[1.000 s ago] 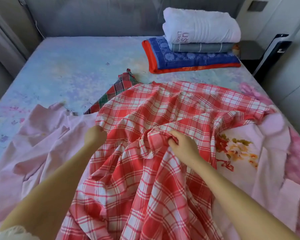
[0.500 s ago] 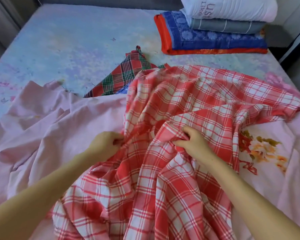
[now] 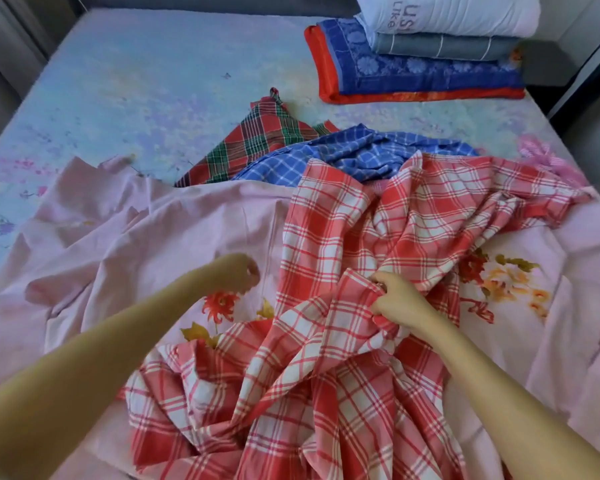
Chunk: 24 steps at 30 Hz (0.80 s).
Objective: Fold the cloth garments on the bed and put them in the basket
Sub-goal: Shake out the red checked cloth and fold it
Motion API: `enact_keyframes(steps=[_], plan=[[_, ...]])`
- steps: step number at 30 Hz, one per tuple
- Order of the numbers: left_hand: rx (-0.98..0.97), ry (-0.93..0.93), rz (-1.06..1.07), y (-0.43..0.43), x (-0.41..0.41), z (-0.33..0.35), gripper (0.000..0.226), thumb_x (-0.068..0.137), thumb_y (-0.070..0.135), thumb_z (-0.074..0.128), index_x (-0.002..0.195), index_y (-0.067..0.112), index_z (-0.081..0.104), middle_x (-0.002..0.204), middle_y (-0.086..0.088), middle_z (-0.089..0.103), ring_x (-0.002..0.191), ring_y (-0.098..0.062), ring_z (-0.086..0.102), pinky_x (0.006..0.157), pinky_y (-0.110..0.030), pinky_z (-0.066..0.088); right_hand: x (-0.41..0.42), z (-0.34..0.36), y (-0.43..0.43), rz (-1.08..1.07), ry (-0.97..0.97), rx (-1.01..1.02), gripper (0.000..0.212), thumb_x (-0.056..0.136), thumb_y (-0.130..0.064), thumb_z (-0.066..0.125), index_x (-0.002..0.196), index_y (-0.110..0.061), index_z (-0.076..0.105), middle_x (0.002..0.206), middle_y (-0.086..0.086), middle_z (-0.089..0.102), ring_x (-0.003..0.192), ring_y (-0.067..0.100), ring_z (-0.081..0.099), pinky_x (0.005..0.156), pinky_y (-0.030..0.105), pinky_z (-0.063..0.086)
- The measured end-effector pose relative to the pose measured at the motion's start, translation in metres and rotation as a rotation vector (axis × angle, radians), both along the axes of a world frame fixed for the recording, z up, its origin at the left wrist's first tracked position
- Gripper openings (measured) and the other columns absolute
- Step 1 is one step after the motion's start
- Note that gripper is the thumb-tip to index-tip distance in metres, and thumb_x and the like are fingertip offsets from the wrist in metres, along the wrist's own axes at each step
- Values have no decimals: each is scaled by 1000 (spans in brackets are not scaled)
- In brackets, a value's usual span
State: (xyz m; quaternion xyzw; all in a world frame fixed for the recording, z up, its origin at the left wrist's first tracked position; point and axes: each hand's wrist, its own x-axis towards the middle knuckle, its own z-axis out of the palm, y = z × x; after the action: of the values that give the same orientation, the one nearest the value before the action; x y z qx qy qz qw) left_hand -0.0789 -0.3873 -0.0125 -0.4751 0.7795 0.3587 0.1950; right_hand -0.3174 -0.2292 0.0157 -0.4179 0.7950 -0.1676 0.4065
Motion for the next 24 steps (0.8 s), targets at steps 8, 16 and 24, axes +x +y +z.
enact_keyframes(steps=[8,16,24], plan=[[-44,286,657,-10,-89,-56,45,88,29,59,123,2,52,116,-14,58,111,-33,56,83,-31,45,-7,-2,-3,-42,-445,-78,37,69,-8,79,101,-20,66,92,-2,69,88,11,64,72,9,48],[-80,481,300,10,-84,-58,9,79,15,60,70,14,61,64,1,56,61,-12,50,61,-25,38,-34,-9,-9,-208,-653,-91,21,64,-33,81,75,-17,72,81,-7,69,78,11,65,75,27,49],[489,-229,-621,48,-16,-18,38,81,20,70,117,13,63,83,17,60,66,12,51,64,3,35,-30,-30,-16,-5,-283,-126,27,82,-13,70,81,13,64,69,4,43,68,12,41,62,25,29]])
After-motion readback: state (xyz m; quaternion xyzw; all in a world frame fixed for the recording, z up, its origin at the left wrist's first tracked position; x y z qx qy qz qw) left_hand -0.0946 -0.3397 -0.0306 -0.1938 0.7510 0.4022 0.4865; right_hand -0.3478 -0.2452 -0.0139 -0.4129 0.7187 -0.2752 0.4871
